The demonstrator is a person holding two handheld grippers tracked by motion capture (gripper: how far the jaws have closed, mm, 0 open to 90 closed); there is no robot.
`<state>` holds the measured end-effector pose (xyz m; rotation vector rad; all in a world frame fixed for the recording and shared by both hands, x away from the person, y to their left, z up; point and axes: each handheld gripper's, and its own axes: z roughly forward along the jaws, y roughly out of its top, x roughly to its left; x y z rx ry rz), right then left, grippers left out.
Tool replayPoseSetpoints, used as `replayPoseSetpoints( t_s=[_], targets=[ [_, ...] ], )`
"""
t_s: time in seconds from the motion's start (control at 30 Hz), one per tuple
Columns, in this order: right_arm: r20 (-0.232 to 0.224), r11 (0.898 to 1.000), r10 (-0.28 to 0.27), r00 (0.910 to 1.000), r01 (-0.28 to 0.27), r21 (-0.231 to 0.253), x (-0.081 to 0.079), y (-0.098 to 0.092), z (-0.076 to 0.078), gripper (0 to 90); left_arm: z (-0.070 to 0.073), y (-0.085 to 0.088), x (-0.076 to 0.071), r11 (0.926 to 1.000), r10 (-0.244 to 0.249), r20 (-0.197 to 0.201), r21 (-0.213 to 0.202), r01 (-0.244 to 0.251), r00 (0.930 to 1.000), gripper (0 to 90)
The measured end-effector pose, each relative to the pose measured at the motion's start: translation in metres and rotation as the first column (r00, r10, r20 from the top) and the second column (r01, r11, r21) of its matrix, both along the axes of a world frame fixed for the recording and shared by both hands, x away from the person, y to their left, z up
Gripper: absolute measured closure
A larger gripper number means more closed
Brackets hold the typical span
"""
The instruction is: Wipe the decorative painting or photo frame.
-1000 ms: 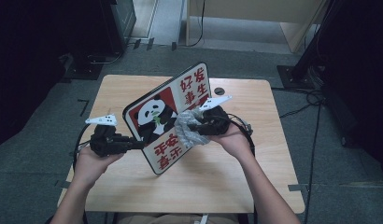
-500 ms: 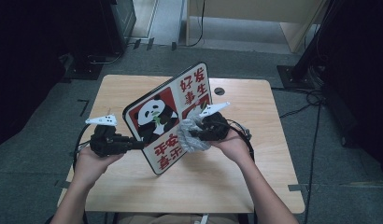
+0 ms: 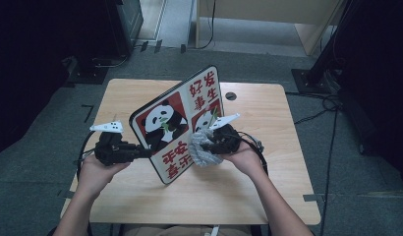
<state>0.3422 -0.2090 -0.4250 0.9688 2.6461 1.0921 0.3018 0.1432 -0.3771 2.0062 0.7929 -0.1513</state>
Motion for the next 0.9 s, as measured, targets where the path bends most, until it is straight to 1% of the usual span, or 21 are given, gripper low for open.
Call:
replayPoseSetpoints(
  t_s=[0.3, 0.47, 0.77, 0.9],
  targets=[
    [-0.032, 1.0, 0.002, 0.9995, -0.003, -0.018, 0.0, -0.001, -0.013, 68.3, 0.0, 0.0, 0.0, 1.0, 0.001, -0.001, -0.001, -0.001, 1.0, 74.8],
    [-0.052, 0.999, 0.009, 0.9986, -0.011, -0.04, -0.001, 0.002, -0.02, 68.3, 0.0, 0.0, 0.0, 1.0, 0.001, -0.001, -0.001, -0.001, 1.0, 74.7],
    [-0.089, 0.998, 0.008, 0.996, -0.013, -0.056, 0.0, 0.003, -0.025, 68.4, 0.0, 0.0, -0.001, 1.0, 0.001, 0.0, -0.002, -0.001, 1.0, 74.7],
    [-0.09, 0.998, 0.013, 0.9958, -0.018, -0.054, 0.0, 0.002, -0.026, 68.6, 0.0, 0.0, -0.001, 1.0, 0.002, 0.0, -0.002, -0.002, 1.0, 74.7]
  ],
)
